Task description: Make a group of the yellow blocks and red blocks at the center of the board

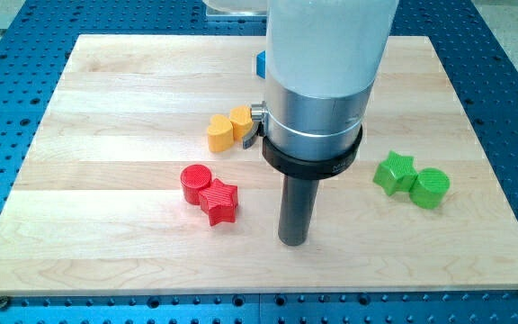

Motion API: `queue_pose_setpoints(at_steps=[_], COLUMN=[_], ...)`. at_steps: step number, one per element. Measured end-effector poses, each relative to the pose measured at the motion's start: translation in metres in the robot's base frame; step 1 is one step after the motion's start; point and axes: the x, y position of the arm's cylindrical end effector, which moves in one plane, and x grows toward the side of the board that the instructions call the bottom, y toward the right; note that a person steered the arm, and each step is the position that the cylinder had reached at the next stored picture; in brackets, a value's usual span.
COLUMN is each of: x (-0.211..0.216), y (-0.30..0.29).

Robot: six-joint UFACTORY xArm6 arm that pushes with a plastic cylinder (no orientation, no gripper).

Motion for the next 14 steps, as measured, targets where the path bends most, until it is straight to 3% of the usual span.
queue_pose_setpoints(at_steps=[1, 3, 6, 7, 8, 10, 11, 13, 14], x=[0.001, 0.025, -0.068, -0.033, -0.076, -0.108, -0.091, -0.099, -0.024], y=[0.000, -0.062, -0.067, -0.091, -0.125, -0.085, -0.095, -0.078, -0.135])
